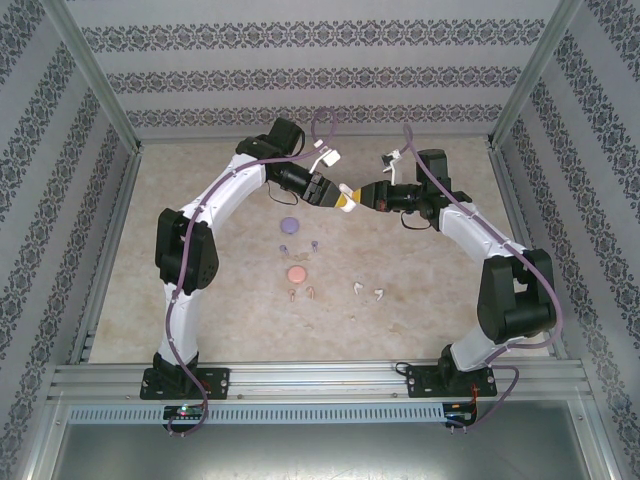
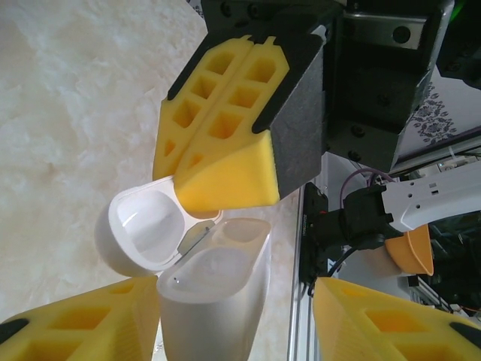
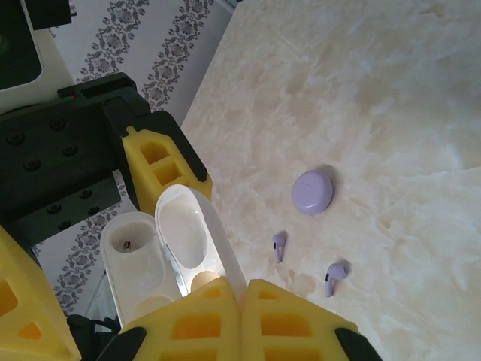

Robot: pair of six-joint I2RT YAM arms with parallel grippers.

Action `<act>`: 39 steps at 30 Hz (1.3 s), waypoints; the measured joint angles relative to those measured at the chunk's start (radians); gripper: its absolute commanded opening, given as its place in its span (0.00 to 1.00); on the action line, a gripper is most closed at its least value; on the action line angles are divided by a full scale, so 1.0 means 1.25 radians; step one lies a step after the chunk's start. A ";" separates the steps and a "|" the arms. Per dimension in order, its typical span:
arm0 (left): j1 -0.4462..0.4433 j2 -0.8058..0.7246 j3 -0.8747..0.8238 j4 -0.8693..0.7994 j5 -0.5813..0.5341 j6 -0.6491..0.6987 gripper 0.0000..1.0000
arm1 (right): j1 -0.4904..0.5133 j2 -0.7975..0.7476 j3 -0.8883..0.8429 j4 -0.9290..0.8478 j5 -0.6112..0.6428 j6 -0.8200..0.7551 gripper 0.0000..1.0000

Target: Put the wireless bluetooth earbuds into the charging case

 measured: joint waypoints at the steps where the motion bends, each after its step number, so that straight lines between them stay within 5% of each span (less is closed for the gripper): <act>1: 0.000 0.000 0.000 0.000 0.002 0.000 0.53 | 0.003 0.001 0.000 0.000 -0.002 0.000 0.00; 29: -0.001 0.007 0.000 -0.015 0.010 0.029 0.33 | 0.004 0.023 0.053 -0.085 -0.032 -0.053 0.00; 39: -0.004 0.011 0.000 -0.035 0.025 0.040 0.05 | 0.008 0.027 0.066 -0.121 -0.031 -0.089 0.04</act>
